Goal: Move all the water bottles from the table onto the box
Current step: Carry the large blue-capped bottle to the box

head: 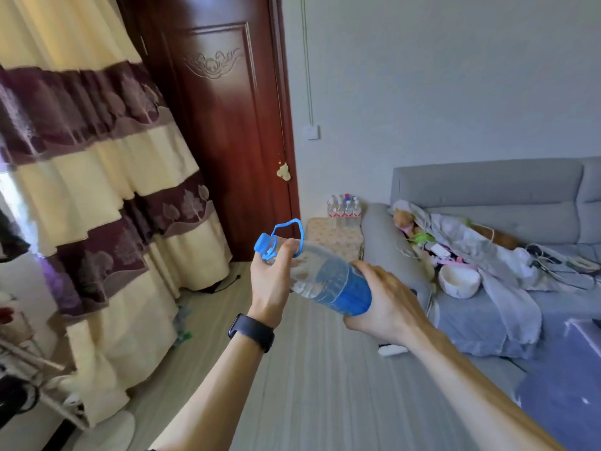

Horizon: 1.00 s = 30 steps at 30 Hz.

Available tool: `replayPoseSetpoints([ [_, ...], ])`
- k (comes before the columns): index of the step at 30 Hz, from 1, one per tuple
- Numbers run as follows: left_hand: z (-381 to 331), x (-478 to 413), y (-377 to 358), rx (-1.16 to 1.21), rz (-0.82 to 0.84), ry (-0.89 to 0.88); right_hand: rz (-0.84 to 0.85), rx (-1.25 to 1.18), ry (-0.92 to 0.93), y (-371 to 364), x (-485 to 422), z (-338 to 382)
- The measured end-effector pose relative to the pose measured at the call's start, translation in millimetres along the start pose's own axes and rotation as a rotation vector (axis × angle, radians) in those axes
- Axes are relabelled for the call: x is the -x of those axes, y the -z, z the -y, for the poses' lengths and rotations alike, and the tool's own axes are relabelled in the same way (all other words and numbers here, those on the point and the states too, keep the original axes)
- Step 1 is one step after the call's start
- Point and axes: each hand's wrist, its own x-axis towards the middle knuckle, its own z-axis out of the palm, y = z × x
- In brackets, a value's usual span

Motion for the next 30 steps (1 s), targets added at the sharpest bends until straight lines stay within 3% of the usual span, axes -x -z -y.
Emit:
replayPoseSetpoints([
  [10, 67.2, -241.5, -43.6, 0.003, -0.061, -0.031, 0.069, -0.014, 0.04, -61.4, -243.8, -64.9],
  [17, 103.6, -424.3, -101.8, -0.024, -0.006, 0.069, 0.056, -0.04, -0.03, -89.9, -412.7, -121.6],
  [25, 186.4, -612.3, -204.0, -0.148, 0.056, 0.129, 0.059, -0.083, -0.128, -134.0, -583.6, -240.0],
  [30, 232.9, -708.9, -268.0, -0.216, 0.012, 0.119, 0.101, -0.153, -0.135, -163.4, -688.6, -316.2],
])
